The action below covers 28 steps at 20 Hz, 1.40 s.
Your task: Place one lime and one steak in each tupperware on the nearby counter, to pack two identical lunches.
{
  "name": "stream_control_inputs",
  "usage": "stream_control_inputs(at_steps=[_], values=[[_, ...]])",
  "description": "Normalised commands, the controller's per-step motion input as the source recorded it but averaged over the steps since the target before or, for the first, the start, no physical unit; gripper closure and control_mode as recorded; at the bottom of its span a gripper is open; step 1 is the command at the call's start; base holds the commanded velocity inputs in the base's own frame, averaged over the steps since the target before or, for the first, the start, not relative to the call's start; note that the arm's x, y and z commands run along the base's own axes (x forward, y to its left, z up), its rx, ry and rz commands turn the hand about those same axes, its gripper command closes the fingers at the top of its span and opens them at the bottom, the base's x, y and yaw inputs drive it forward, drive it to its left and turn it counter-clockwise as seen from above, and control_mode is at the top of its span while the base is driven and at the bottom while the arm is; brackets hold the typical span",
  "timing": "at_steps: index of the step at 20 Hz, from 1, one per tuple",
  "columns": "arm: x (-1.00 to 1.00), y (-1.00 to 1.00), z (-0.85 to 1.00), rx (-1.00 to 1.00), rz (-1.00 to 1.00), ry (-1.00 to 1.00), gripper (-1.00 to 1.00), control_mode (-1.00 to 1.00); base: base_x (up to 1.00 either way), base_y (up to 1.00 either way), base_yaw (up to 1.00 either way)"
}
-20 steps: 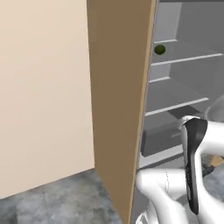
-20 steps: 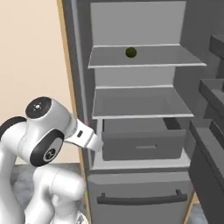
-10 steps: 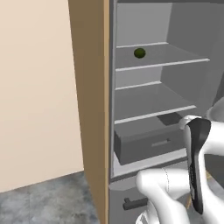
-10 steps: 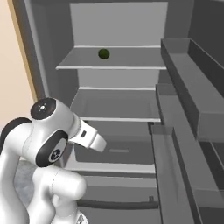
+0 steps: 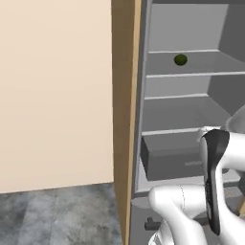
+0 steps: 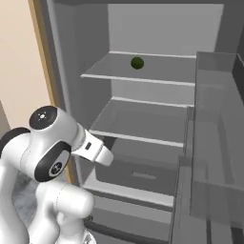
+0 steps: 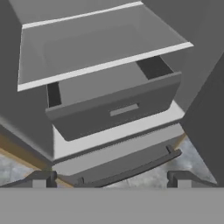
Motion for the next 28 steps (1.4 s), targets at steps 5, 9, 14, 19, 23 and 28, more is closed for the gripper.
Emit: stream_control_inputs(at_steps=[5,9,14,19,23,28], values=[[0.0,0.0,0.0,0.0,0.0,0.0,-1.0,1.0,0.39,-0.64,0.18],[0.0,0.0,0.0,0.0,0.0,0.0,-1.0,1.0,0.9,-0.05,0.1],[0.0,0.0,0.0,0.0,0.0,0.0,-1.0,1.0,0.61,0.01,0.18],[0.0,0.0,0.78,0.0,0.2,-0.17,-1.0,-1.0,0.0,0.0,0.03],[0.03,0.05,1.0,-0.02,0.4,-0.18,-1.0,-1.0,0.0,0.0,0.0],[0.24,0.16,1.0,-0.11,0.12,-0.07,-1.0,-1.0,0.0,0.0,0.0]])
